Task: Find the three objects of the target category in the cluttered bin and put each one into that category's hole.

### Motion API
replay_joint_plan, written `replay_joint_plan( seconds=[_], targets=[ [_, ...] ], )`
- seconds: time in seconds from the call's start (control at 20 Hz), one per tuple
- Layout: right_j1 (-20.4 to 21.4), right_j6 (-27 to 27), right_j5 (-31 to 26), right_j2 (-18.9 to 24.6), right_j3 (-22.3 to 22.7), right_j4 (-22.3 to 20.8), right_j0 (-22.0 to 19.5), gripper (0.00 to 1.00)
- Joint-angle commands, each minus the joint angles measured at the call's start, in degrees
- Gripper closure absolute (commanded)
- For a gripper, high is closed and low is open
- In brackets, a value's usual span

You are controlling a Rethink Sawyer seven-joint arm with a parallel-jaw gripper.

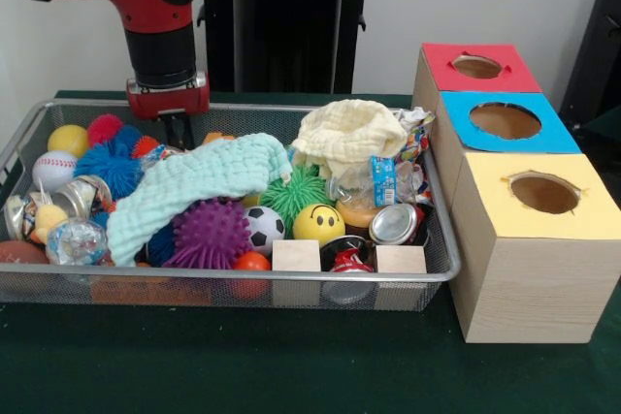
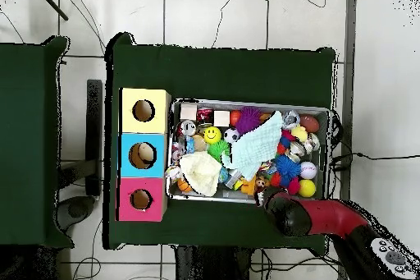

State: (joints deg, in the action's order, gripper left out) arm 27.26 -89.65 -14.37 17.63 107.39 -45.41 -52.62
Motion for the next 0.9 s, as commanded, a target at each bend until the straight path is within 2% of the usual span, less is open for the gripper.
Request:
replay_joint_plan(
  seconds=[0.05,0.15,0.4,0.5,0.9],
  targets=[
    [-6.29,3.27,-2.06,3.29,-7.71,-3.25,0.46,1.00],
    [-4.16,4.54,-4.47,4.40,-6.18,-1.89,-0.11,1.00],
    [9.02,5.88,-10.73,8.29,2.43,4.11,-1.34,1.00],
    [11.94,6.17,-11.78,9.54,4.28,5.25,-1.82,1.00],
    [13.42,5.53,-12.08,13.03,5.81,6.52,-3.22,1.00]
  ],
)
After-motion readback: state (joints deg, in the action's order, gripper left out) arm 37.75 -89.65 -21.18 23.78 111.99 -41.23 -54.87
